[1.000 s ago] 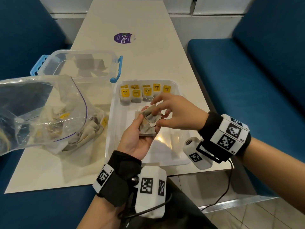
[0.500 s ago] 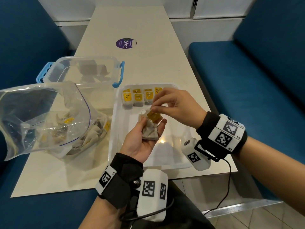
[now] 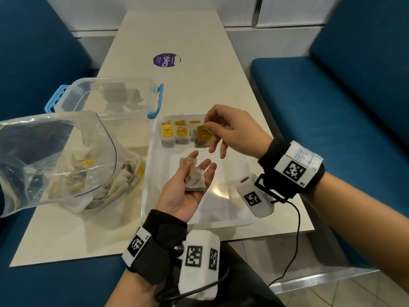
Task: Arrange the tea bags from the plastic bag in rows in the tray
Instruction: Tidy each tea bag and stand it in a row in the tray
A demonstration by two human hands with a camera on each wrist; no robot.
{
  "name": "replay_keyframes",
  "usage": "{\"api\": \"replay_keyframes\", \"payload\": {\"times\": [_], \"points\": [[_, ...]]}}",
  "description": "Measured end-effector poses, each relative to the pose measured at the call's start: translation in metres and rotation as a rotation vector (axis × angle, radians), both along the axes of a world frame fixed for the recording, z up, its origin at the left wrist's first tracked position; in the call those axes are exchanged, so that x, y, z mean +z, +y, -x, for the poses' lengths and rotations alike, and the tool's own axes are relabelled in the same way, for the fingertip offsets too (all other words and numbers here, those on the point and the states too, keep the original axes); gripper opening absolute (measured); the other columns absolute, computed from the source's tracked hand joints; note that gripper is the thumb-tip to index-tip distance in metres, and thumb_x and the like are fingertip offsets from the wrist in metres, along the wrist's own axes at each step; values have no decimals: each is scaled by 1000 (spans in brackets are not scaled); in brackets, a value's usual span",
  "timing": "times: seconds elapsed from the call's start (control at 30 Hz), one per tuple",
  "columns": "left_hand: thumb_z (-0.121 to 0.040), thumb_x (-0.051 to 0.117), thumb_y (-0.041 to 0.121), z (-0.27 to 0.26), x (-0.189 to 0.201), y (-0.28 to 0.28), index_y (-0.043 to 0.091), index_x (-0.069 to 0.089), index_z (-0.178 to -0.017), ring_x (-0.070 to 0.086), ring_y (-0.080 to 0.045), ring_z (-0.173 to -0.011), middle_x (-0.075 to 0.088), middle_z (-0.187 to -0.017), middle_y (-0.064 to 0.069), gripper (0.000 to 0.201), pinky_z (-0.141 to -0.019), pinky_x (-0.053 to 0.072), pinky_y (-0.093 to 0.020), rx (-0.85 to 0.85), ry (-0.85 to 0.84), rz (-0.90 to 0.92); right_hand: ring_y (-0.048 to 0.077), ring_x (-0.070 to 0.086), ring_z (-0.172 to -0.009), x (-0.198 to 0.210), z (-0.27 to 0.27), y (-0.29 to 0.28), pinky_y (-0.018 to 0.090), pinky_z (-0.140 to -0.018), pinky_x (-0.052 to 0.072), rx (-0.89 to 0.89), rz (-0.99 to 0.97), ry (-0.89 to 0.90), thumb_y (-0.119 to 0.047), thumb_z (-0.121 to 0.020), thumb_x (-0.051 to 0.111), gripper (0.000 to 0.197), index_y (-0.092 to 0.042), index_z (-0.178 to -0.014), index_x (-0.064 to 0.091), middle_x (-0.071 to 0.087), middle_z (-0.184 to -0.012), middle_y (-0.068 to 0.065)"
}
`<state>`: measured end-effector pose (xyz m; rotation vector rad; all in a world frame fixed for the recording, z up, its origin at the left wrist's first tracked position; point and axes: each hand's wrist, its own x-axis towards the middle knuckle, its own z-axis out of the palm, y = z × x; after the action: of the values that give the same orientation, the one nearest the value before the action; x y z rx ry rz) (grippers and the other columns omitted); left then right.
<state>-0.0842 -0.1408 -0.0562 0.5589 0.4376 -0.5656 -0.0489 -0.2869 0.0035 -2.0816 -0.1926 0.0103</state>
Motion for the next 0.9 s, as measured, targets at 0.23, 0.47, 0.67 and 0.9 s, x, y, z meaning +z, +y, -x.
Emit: {"api": "replay_keyframes", "payload": {"times": [0.23, 0.47, 0.67, 0.9], "points": [[-100, 42, 19, 2, -1, 2, 12, 61, -109, 71, -24, -75, 61, -109, -17, 23, -65, 59, -28, 17, 11, -8, 9, 51, -45, 9, -4, -5, 29, -41, 46, 1, 24, -29, -6, -91, 53, 8, -3, -92, 60, 60, -78, 6], [-99, 42, 17, 5, -1, 6, 11, 62, -105, 71, -25, -74, 60, -111, -18, 21, -68, 58, -29, 19, 12, 13, 14, 66, -58, 8, -11, -3, 26, -49, 56, 15, -96, 82, 0, -93, 47, 8, -2, -99, 52, 59, -94, 16], [-99, 44, 17, 6, -1, 10, 10, 63, -102, 71, -24, -73, 62, -106, -17, 20, -65, 59, -28, 27, 13, -1, 12, 57, -42, 6, -17, -3, 24, -42, 51, 37, -33, 148, -4, -89, 57, 7, -5, -96, 58, 59, -84, 7], [-99, 42, 15, 6, -5, 14, 9, 61, -106, 71, -25, -72, 59, -108, -18, 21, -66, 59, -28, 36, 19, 24, 16, 65, -55, -8, -45, -1, 27, -41, 54, -69, 61, 197, -8, -94, 50, 5, -6, -98, 53, 61, -88, 13]]}}
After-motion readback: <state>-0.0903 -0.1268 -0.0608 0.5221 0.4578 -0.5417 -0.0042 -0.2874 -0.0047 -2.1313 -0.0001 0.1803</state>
